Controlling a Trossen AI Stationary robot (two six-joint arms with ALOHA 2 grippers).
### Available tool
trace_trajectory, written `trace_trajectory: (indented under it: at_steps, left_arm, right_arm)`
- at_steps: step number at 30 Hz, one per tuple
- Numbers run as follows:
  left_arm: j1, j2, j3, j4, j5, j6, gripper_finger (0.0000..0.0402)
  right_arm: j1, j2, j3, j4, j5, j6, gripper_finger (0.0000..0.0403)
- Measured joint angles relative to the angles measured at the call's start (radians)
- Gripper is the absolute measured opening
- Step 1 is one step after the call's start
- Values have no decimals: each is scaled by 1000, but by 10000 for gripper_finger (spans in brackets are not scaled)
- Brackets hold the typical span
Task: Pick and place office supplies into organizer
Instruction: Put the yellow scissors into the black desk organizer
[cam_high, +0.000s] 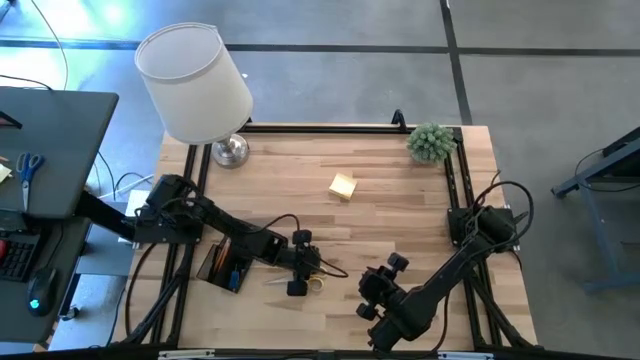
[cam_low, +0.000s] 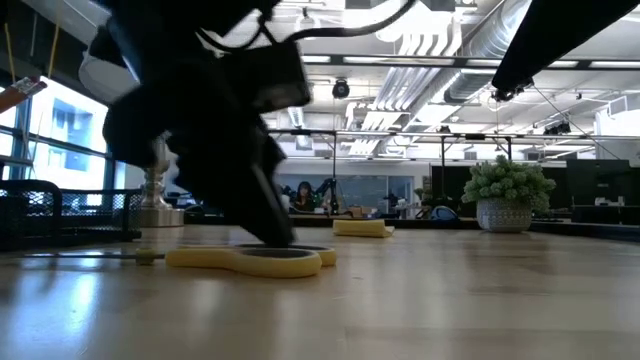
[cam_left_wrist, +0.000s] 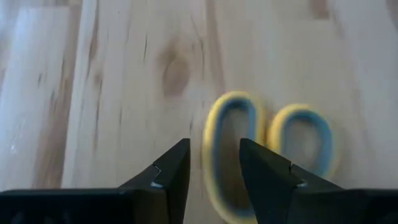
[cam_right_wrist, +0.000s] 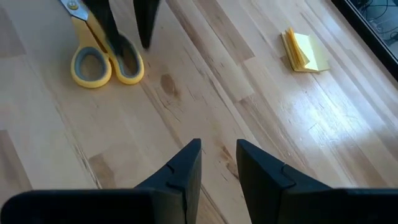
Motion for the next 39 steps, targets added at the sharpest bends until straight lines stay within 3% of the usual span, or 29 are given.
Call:
trace_trajectory:
  at_steps: [11,20,24,29,39]
  left_arm:
    - [-1,17,1,-15,-46,13,119]
    - [-1,14,1,-30,-27,41,10]
    - [0,9,0,-33,-16,52,22]
    - [1,-23,-4,-52,31,61,7]
    - [1,-235,-2,-69,91,96,3]
  right_arm:
    - [0,0,1,6,1,-12,94]
    - [0,0,1,21,8,-26,94]
    - [0,0,1,22,8,-26,94]
    - [0,0,1,24,8,-26,94]
    - [1,0,1,30,7,-26,94]
